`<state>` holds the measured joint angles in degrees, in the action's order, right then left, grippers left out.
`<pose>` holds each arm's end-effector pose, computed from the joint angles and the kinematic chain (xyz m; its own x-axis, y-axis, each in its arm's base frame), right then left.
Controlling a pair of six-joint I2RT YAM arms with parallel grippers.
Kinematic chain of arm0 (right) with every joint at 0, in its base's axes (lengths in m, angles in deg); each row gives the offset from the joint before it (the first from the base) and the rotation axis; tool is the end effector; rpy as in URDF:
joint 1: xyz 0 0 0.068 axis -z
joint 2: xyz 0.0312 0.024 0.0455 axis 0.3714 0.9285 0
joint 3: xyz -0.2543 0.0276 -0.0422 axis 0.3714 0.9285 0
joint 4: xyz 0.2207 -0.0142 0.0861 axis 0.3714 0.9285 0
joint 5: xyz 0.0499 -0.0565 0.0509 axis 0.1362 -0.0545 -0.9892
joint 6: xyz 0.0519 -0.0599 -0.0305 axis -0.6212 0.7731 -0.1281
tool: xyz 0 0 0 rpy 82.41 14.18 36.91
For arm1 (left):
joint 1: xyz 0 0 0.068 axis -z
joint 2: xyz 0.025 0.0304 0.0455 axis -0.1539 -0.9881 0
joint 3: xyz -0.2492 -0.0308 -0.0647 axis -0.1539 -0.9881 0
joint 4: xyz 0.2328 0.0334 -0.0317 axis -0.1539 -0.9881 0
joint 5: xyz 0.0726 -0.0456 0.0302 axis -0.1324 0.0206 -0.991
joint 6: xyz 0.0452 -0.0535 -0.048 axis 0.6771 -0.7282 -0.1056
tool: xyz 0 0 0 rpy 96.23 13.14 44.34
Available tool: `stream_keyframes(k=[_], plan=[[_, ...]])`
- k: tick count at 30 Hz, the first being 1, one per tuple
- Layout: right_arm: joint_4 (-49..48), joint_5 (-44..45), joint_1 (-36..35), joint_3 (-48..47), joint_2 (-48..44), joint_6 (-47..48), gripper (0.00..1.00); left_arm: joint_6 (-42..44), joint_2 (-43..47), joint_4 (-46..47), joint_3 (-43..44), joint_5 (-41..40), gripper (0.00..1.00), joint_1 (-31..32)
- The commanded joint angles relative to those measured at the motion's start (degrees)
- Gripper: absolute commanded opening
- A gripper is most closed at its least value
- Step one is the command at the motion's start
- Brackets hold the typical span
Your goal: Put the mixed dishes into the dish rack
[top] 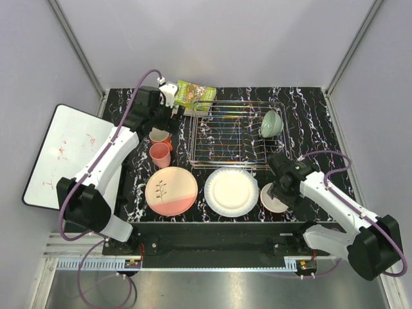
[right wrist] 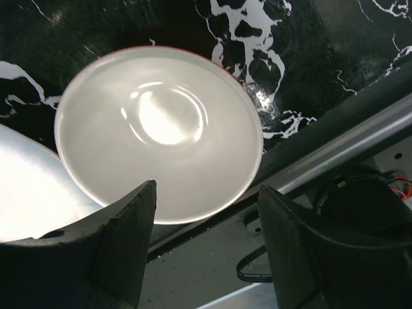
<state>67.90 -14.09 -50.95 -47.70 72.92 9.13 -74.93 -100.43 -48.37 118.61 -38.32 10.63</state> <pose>0.1385 0.0549 0.1794 -0.8007 0.5336 -0.2722 0.5630 0.8256 -0.0377 0.3216 -0.1132 0.3115 -0.5373 0.3122 -0.7835 0.3936 0.9144 0.0945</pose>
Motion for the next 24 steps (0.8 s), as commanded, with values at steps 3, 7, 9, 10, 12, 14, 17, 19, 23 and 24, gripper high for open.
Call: stream_keyframes(k=[3, 7, 9, 10, 12, 14, 17, 19, 23, 24], plan=[[-4.62, 1.28, -0.21, 1.60, 4.29, -1.92, 0.73, 0.42, 2.64, 3.03, 1.73, 2.10, 0.99, -0.41], [-3.06, 0.13, -0.21, -1.03, 7.81, 3.01, 0.80, 0.07, 2.90, 2.32, 3.92, 2.27, 0.99, -0.59], [-1.12, 2.32, -0.21, -3.76, 9.30, 5.11, 0.84, -0.63, 3.51, 2.32, 4.11, 2.71, 0.99, -0.85], [0.11, 2.85, -0.21, -4.46, 9.75, 5.83, 0.84, -0.90, 3.60, 2.32, 4.11, 2.71, 0.99, -0.94], [1.17, 3.91, -0.21, -6.39, 11.15, 6.88, 0.85, -1.51, 3.95, 2.58, 3.67, 3.06, 0.99, -1.20], [1.53, 3.83, -0.21, -7.28, 11.51, 6.54, 0.85, -1.69, 4.22, 3.02, 2.61, 3.15, 0.99, -1.38], [1.53, 2.34, -0.21, -5.45, 11.68, 5.75, 0.85, -1.52, 4.74, 3.29, 1.56, 3.24, 0.99, -1.55], [2.49, 2.07, -0.21, -4.82, 11.86, 5.83, 0.84, -0.99, 5.18, 3.29, 1.47, 3.15, 0.99, -1.64], [2.76, 2.06, -0.21, -5.52, 12.47, 8.28, 0.87, -0.99, 6.23, 3.20, 2.08, 3.41, 0.99, -2.17], [3.45, 2.50, -0.21, -5.96, 13.08, 8.99, 0.87, -1.07, 6.50, 3.20, 2.17, 3.50, 0.99, -2.26]])
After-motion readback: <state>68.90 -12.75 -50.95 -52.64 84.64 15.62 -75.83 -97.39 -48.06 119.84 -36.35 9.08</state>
